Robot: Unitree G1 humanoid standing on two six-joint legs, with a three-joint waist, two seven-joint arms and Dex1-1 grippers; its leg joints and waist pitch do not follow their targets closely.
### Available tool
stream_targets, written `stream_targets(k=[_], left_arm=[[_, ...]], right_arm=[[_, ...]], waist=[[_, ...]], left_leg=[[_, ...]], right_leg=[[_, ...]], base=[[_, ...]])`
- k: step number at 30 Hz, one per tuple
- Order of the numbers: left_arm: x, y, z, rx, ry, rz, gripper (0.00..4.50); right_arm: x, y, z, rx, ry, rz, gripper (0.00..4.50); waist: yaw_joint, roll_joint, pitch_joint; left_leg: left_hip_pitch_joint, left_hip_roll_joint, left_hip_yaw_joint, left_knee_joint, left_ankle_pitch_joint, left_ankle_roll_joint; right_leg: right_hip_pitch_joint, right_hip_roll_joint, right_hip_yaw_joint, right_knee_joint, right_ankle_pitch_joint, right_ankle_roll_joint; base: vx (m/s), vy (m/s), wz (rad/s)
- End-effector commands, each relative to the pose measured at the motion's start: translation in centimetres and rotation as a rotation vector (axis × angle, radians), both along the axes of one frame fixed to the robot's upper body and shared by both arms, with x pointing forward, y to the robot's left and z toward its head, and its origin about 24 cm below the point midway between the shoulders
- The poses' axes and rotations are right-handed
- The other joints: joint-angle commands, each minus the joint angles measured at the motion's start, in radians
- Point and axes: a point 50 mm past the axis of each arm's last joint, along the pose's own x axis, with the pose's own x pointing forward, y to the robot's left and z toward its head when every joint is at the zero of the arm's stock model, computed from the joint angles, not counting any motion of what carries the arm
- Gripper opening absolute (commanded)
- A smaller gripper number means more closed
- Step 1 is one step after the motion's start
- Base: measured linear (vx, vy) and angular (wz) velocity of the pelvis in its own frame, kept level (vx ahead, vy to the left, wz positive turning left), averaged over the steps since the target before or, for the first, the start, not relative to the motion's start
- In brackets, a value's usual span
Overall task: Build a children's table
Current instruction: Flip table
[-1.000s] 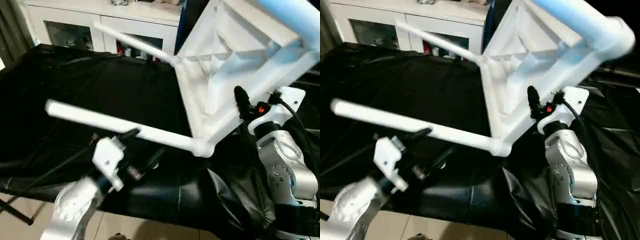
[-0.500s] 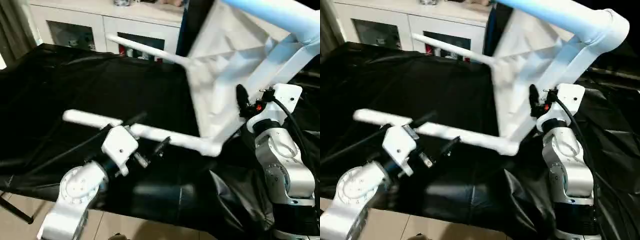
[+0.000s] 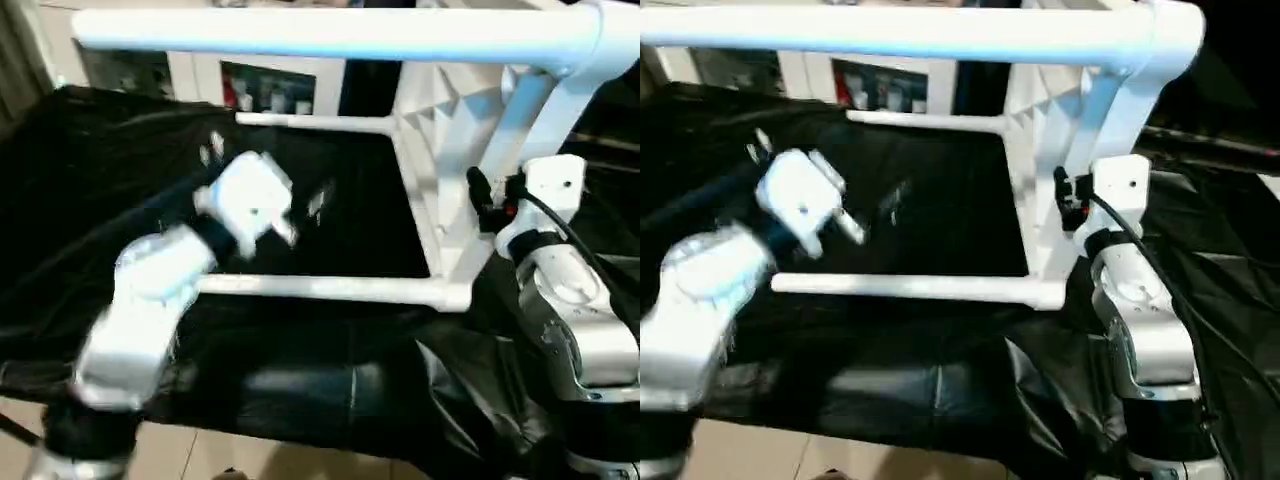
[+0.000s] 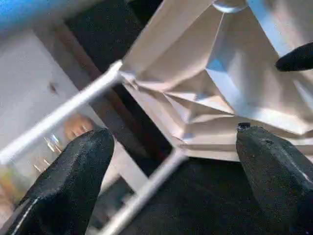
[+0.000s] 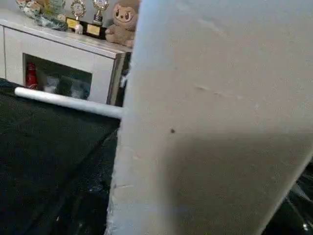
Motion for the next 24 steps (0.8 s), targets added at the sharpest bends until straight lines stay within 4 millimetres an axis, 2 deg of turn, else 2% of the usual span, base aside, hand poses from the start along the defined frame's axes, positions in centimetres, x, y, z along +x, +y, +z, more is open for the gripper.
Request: stream_targets(k=[1, 2, 4, 5, 6, 8, 9, 11, 12, 14, 16, 17, 18, 20, 23, 24], left_arm=[[0.2, -0.6, 1.2, 0.095, -0.117, 0.004, 4.50], [0.3, -0.8, 2.1, 0.139, -0.195, 0.021, 4.50], [0.2, -0.9, 2.2, 0.143, -0.208, 0.024, 4.50], [0.1, -1.2, 3.3, 0.182, -0.305, 0.051, 4.50], [0.0, -1.3, 3.7, 0.202, -0.347, 0.065, 4.50], [0.0, -1.3, 4.1, 0.201, -0.371, 0.078, 4.50], [0.2, -1.2, 4.5, 0.188, -0.395, 0.092, 4.50], [0.3, -1.0, 5.3, 0.171, -0.435, 0.115, 4.50], [0.3, -1.0, 5.3, 0.171, -0.435, 0.115, 4.50], [0.8, -0.3, 6.7, 0.215, -0.547, 0.201, 4.50], [0.7, -0.4, 6.5, 0.222, -0.555, 0.182, 4.50], [0.7, -0.4, 6.5, 0.222, -0.555, 0.182, 4.50], [0.6, -0.6, 6.1, 0.233, -0.535, 0.154, 4.50], [0.5, -0.8, 5.4, 0.250, -0.503, 0.124, 4.50], [0.2, -1.0, 2.8, 0.268, -0.364, 0.061, 4.50], [0.1, -1.0, 2.0, 0.264, -0.313, 0.043, 4.50]], right_arm=[[0.0, -0.6, -3.3, -0.054, 0.165, -0.033, 2.04], [-0.1, -0.4, -3.5, -0.058, 0.175, -0.021, 2.04], [-0.2, -0.4, -3.6, -0.058, 0.178, -0.016, 2.04], [-0.3, -0.1, -4.0, -0.059, 0.194, 0.008, 2.04], [-0.4, 0.0, -4.2, -0.059, 0.202, 0.017, 2.60], [-0.4, 0.1, -4.4, -0.055, 0.211, 0.024, 2.60], [-0.4, 0.1, -4.4, -0.059, 0.214, 0.020, 2.74], [-0.3, 0.1, -4.5, -0.065, 0.216, 0.011, 2.91], [-0.3, 0.1, -4.5, -0.065, 0.216, 0.011, 2.91], [-0.1, 0.2, -4.6, -0.064, 0.219, 0.011, 2.91], [0.0, 0.3, -4.6, -0.064, 0.220, 0.015, 2.91], [0.0, 0.3, -4.6, -0.064, 0.220, 0.015, 2.91], [0.0, 0.4, -4.7, -0.065, 0.221, 0.018, 2.91], [0.0, 0.5, -4.7, -0.067, 0.222, 0.021, 2.91], [0.2, 0.9, -4.2, -0.046, 0.179, 0.036, 2.91], [0.2, 1.1, -3.8, -0.031, 0.149, 0.052, 2.91]], waist=[[-0.001, 0.014, -0.032], [-0.001, 0.015, -0.032], [-0.002, 0.014, -0.030], [-0.002, 0.015, -0.028], [-0.001, 0.013, -0.029], [-0.001, 0.014, -0.029], [-0.001, 0.014, -0.029], [0.000, 0.013, -0.036], [0.003, 0.008, -0.047], [0.009, 0.005, -0.054], [0.009, 0.008, -0.050], [0.011, 0.009, -0.046], [0.011, 0.010, -0.043], [0.011, 0.012, -0.039], [0.010, 0.021, -0.035], [0.009, 0.019, -0.036]], left_leg=[[0.025, 0.066, -0.045, -0.098, -0.348, -0.086], [0.027, 0.067, -0.046, -0.099, -0.364, -0.092], [0.028, 0.069, -0.048, -0.101, -0.384, -0.100], [0.028, 0.069, -0.048, -0.102, -0.394, -0.102], [0.029, 0.070, -0.049, -0.101, -0.403, -0.102], [0.028, 0.069, -0.050, -0.101, -0.399, -0.101], [0.026, 0.068, -0.049, -0.101, -0.394, -0.100], [0.023, 0.069, -0.049, -0.098, -0.360, -0.096], [0.016, 0.068, -0.047, -0.089, -0.273, -0.080], [0.000, 0.060, -0.037, -0.065, -0.039, -0.014], [-0.006, 0.058, -0.033, -0.062, 0.020, 0.023], [-0.005, 0.058, -0.032, -0.064, 0.003, 0.027], [-0.003, 0.062, -0.031, -0.067, -0.043, 0.025], [-0.001, 0.067, -0.034, -0.073, -0.089, 0.012], [0.004, 0.071, -0.036, -0.080, -0.153, -0.020], [0.004, 0.070, -0.035, -0.081, -0.170, -0.028]], right_leg=[[-0.002, -0.050, 0.040, -0.077, -0.206, -0.103], [-0.002, -0.052, 0.039, -0.077, -0.225, -0.103], [-0.003, -0.053, 0.039, -0.078, -0.241, -0.106], [-0.005, -0.054, 0.039, -0.080, -0.252, -0.107], [-0.005, -0.055, 0.040, -0.081, -0.263, -0.103], [-0.006, -0.055, 0.040, -0.080, -0.263, -0.102], [-0.005, -0.055, 0.040, -0.080, -0.255, -0.110], [-0.001, -0.055, 0.039, -0.074, -0.197, -0.132], [0.010, -0.056, 0.037, -0.060, -0.087, -0.152], [0.017, -0.047, 0.036, -0.032, 0.189, -0.189], [0.015, -0.048, 0.035, -0.028, 0.247, -0.208], [0.013, -0.049, 0.034, -0.032, 0.221, -0.215], [0.013, -0.053, 0.035, -0.037, 0.157, -0.224], [0.010, -0.054, 0.034, -0.041, 0.077, -0.228], [0.004, -0.055, 0.035, -0.046, 0.003, -0.220], [0.002, -0.054, 0.036, -0.048, -0.009, -0.214]], base=[[0.000, 0.000, 0.00], [0.000, 0.000, 0.00], [0.000, 0.000, 0.00], [0.000, 0.000, 0.00], [0.000, 0.000, 0.00], [0.000, 0.000, 0.00], [0.000, 0.000, 0.00], [0.000, 0.000, 0.00], [0.000, 0.000, 0.00], [0.000, 0.000, 0.00], [0.000, 0.000, 0.00], [0.000, 0.000, 0.00], [0.000, 0.000, 0.00], [0.000, 0.000, 0.00], [0.000, 0.000, 0.00], [0.000, 0.000, 0.00]])
